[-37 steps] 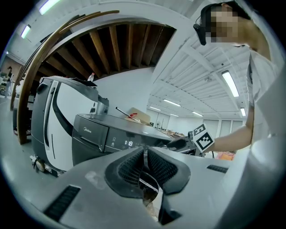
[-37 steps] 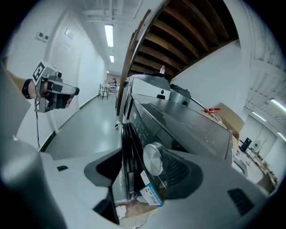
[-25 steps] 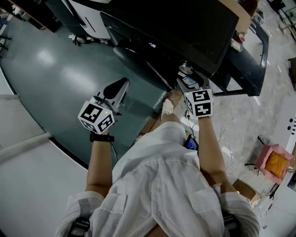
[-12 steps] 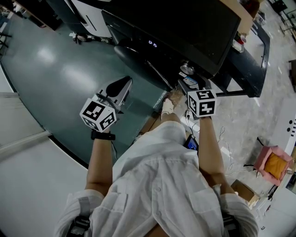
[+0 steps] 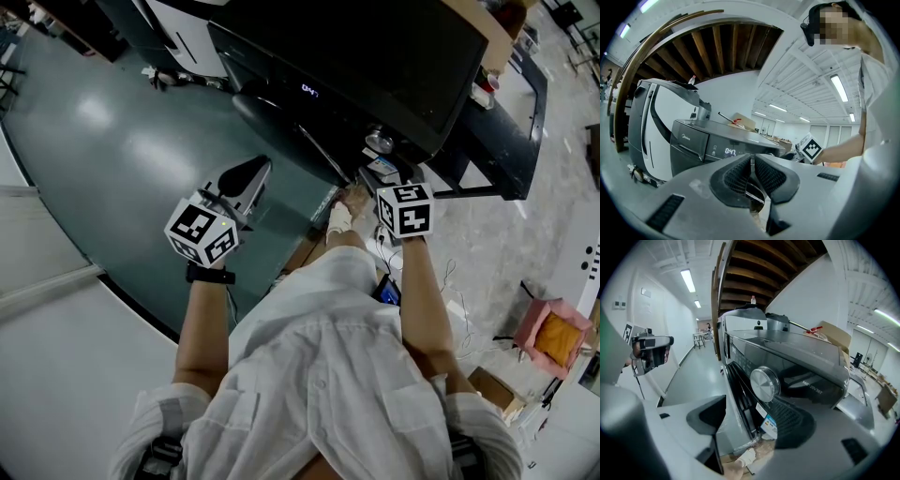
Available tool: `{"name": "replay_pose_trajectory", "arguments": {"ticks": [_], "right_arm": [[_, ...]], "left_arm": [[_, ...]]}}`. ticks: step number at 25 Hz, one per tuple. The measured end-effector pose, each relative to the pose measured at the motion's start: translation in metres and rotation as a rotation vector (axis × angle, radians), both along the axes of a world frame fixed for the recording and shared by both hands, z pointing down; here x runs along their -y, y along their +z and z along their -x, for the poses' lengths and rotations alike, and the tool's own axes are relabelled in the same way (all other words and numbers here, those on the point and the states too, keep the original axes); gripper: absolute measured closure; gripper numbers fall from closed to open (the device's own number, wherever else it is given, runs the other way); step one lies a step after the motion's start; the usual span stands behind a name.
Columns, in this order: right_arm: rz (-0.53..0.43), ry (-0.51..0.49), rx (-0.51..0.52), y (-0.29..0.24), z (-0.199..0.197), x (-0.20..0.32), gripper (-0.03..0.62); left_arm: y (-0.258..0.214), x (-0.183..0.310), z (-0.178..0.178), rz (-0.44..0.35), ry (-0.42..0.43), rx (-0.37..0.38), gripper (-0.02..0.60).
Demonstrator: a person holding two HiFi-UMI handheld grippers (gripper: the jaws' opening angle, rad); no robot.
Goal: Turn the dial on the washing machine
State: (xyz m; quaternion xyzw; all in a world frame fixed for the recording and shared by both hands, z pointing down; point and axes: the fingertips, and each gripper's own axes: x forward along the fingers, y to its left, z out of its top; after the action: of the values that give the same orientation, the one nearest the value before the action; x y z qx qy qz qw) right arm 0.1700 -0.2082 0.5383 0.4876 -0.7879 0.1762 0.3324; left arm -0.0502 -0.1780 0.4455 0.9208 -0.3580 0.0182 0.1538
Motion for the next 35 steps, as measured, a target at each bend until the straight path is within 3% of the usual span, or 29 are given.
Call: {"name": "replay_pose_trajectory", "arguments": {"ticks": [5,8,12,15,19,22,35], "right_arm": [[0.001,-0.01,-0.007,0.002,0.0,0.001,0.281],[-0.057,-0.039,-0.063,-0.011,-0.003,0.003,0.299],[-0.189,-0.152,-0.122,-0.045,0.022,0.011,0.309],[-0.192,-0.248,-0.157,-0.044,0.045,0.02,0.307],[-0.17,-0.308,-0.293,-0.023,0.047,0.027,0.304],[-0.191,-0.305,-0.333,-0.022,0.042,0.026,0.318],[-0.188,-0.18,-0.243,-0.029,0.021,0.014,0.296]], "left_arm": [[0.001,-0.001,-0.001,0.001,-0.003,0.005,0.552],[-0.001,-0.002,-0.002,-0.003,-0.004,0.007,0.552],[-0.005,-0.002,0.003,-0.01,-0.016,0.006,0.552],[-0.006,-0.004,0.004,-0.011,-0.02,0.006,0.552],[-0.006,-0.006,0.005,-0.012,-0.015,0.012,0.552],[-0.005,-0.006,0.007,-0.01,-0.019,0.013,0.552],[-0.006,-0.009,-0.004,-0.012,0.009,0.008,0.552]]}}
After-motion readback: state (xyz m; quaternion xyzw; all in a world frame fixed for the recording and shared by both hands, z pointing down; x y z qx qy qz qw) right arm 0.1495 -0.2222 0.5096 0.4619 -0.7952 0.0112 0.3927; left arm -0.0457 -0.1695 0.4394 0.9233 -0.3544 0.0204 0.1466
